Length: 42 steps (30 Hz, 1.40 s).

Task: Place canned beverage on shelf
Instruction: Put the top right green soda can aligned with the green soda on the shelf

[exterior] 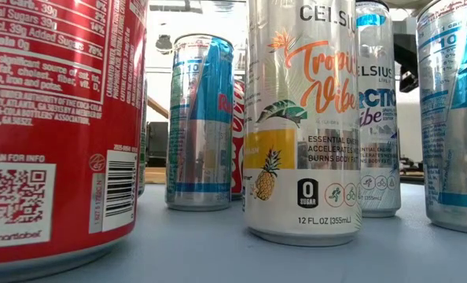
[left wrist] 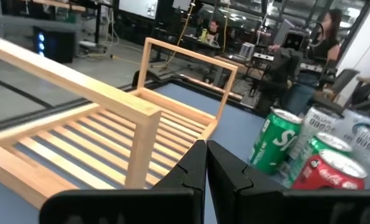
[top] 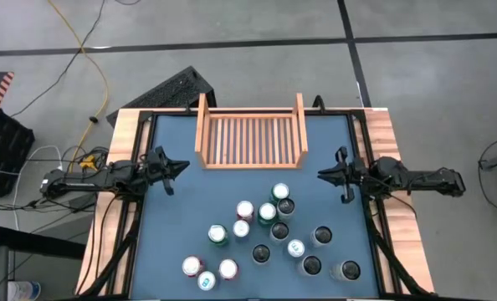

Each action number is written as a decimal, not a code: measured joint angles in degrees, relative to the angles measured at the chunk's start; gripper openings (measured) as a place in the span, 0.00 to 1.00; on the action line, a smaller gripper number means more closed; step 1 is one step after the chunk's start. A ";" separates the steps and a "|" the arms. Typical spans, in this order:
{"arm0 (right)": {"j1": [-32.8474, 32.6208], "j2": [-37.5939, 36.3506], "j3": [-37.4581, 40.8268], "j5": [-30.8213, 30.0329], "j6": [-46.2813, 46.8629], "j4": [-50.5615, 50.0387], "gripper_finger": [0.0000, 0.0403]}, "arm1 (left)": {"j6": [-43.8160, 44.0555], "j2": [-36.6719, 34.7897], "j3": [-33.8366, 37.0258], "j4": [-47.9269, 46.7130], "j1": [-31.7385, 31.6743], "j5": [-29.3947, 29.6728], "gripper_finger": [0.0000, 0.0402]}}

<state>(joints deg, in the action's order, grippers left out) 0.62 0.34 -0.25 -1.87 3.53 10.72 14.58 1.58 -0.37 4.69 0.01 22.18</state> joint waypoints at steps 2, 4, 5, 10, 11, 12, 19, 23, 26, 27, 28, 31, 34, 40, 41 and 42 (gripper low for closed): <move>0.31 0.00 0.00 0.02 -0.87 1.12 0.00 | 1.55 0.00 0.01 0.00 0.00 -0.01 0.00; 0.30 0.02 0.00 0.01 -0.88 1.74 0.00 | 3.51 0.00 0.01 0.00 0.00 0.06 0.00; 0.29 0.02 0.00 0.02 -0.99 2.23 0.00 | 4.41 0.02 0.01 0.00 0.00 0.14 0.00; 0.29 0.01 0.00 0.02 -1.02 3.56 0.00 | 5.61 0.00 0.01 0.00 0.00 0.19 0.00; 0.29 0.00 0.00 0.02 -1.02 4.10 0.00 | 5.58 0.01 0.01 0.00 0.00 0.17 0.00; 0.29 0.02 0.00 0.02 -1.00 4.72 0.00 | 5.66 0.02 0.01 0.00 0.00 0.16 0.00; 0.27 0.00 0.00 0.22 0.18 6.15 0.00 | 6.18 0.01 0.00 -0.02 0.00 -0.84 0.00; 0.73 0.00 0.00 -1.08 -0.83 6.58 0.00 | 8.23 0.01 0.00 0.29 0.00 2.63 0.00; 1.05 0.02 0.00 -1.21 -0.21 5.98 0.00 | 9.55 0.00 0.01 0.26 -0.01 4.38 0.00; 1.05 0.02 0.00 -1.18 -0.22 5.18 0.00 | 9.19 0.00 0.01 0.32 0.00 4.74 0.00; 1.03 0.00 0.00 -1.19 -0.41 4.17 0.00 | 8.43 0.00 0.01 0.34 0.00 4.93 0.00; 1.05 0.02 0.00 -1.97 -0.34 2.95 0.00 | 6.11 0.00 0.01 0.49 0.00 5.16 0.00; 1.03 0.02 0.00 -2.58 0.09 1.45 0.00 | 5.28 0.00 0.01 1.22 0.00 5.80 0.00; 1.16 0.02 0.00 -2.72 0.78 -1.71 0.00 | 5.32 0.00 0.01 1.37 0.00 11.75 0.00; 1.28 0.02 0.00 -2.79 1.23 -1.57 0.00 | 5.75 0.00 0.01 1.84 -0.02 12.61 0.00; 1.42 0.02 -0.01 -2.80 1.59 -1.25 0.00 | 5.89 0.02 0.01 2.89 0.00 13.47 0.00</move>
<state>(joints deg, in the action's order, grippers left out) 2.04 0.36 -0.26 -4.67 5.12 9.47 20.47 1.61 -0.36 7.58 0.01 35.65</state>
